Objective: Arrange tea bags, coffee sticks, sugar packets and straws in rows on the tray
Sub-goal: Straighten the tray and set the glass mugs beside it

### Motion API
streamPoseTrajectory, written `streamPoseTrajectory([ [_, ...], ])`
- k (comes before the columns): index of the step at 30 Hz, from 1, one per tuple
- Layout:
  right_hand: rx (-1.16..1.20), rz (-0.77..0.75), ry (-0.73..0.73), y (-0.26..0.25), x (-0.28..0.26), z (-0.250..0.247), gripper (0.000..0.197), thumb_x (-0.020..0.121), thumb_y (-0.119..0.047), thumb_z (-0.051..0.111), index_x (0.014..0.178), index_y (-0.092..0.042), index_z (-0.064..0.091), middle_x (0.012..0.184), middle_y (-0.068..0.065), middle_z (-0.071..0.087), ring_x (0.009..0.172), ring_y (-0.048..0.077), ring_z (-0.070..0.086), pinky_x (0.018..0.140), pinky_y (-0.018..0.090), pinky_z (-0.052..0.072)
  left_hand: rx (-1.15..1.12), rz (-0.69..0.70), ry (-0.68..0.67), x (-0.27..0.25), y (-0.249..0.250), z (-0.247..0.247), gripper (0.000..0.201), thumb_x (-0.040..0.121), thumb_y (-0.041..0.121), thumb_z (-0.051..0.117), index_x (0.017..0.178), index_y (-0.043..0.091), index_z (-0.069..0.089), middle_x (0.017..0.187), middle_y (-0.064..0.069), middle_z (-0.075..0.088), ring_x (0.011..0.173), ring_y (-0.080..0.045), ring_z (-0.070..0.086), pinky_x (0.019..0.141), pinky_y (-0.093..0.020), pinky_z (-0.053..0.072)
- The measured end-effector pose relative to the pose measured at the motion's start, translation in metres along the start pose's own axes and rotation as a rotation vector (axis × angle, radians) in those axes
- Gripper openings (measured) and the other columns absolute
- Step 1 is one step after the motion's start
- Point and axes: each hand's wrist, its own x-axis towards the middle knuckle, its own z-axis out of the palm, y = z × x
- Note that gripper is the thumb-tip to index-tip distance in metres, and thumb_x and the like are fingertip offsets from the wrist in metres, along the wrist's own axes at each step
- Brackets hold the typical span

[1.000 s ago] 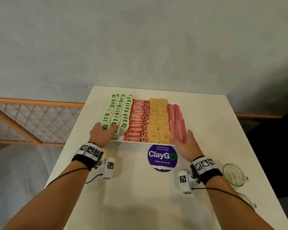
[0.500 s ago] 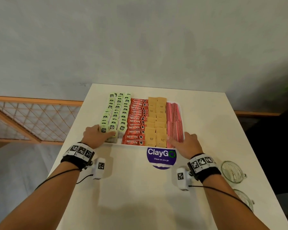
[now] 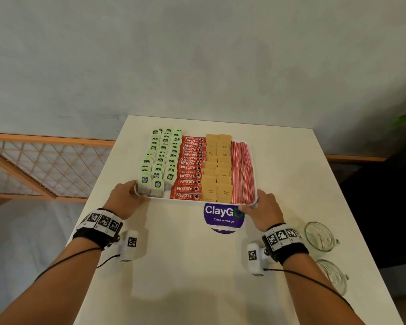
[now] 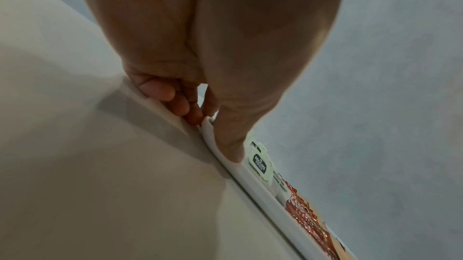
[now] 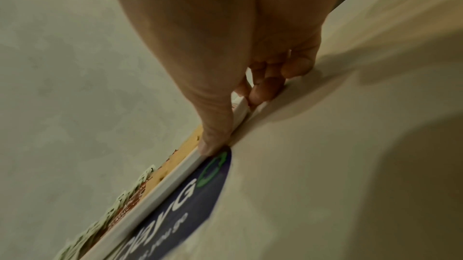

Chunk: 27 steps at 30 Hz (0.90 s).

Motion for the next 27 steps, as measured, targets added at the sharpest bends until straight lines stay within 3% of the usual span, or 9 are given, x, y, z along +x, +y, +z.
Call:
streamPoseTrajectory([
  [4, 0.014, 0.002, 0.024, 0.004, 0.006, 0.002, 0.050, 0.075, -0.060, 0.073, 0.112, -0.028, 0.061, 0.105, 0.004, 0.066, 0.094, 0.022, 0.065, 0.084, 0.046, 0.059, 0.030, -0.029, 0.038, 0.003, 0.002, 0.003, 0.016, 0.085, 0.029, 0.075, 0.091, 0.023, 0.061, 0.087, -0.001, 0.071, 0.084, -0.028, 0.066, 0.079, -0.040, 0.054],
  [9, -0.005, -0.003, 0.042, 0.001, 0.011, 0.001, 0.041, 0.086, -0.050, 0.073, 0.117, -0.026, 0.062, 0.110, 0.008, 0.065, 0.093, 0.026, 0.066, 0.087, 0.045, 0.057, 0.095, -0.053, 0.030, 0.005, 0.004, 0.002, 0.018, 0.087, 0.037, 0.071, 0.085, 0.026, 0.057, 0.088, -0.006, 0.071, 0.082, -0.032, 0.065, 0.078, -0.044, 0.056],
  [12, -0.028, 0.018, 0.032, 0.001, 0.011, 0.001, 0.040, 0.090, -0.047, 0.071, 0.121, -0.024, 0.061, 0.111, 0.009, 0.059, 0.099, 0.028, 0.062, 0.089, 0.041, 0.053, 0.127, -0.074, 0.027, 0.005, 0.007, 0.003, 0.018, 0.088, 0.037, 0.070, 0.092, 0.023, 0.060, 0.090, -0.008, 0.071, 0.083, -0.032, 0.065, 0.079, -0.044, 0.056],
  [15, -0.032, 0.009, 0.030, 0.002, 0.014, 0.001, 0.041, 0.089, -0.048, 0.071, 0.121, -0.023, 0.062, 0.112, 0.008, 0.060, 0.097, 0.028, 0.063, 0.089, 0.040, 0.054, 0.152, -0.087, 0.028, 0.005, 0.010, 0.003, 0.019, 0.089, 0.037, 0.069, 0.100, 0.023, 0.062, 0.096, -0.007, 0.072, 0.086, -0.031, 0.066, 0.081, -0.045, 0.057],
  [27, -0.065, 0.011, 0.030, 0.004, 0.023, 0.003, 0.043, 0.085, -0.054, 0.071, 0.114, -0.024, 0.063, 0.110, 0.008, 0.067, 0.088, 0.027, 0.067, 0.085, 0.041, 0.057, 0.216, -0.155, 0.017, 0.003, 0.018, 0.003, 0.025, 0.090, 0.042, 0.066, 0.103, 0.022, 0.062, 0.099, -0.009, 0.069, 0.089, -0.034, 0.065, 0.081, -0.043, 0.056],
])
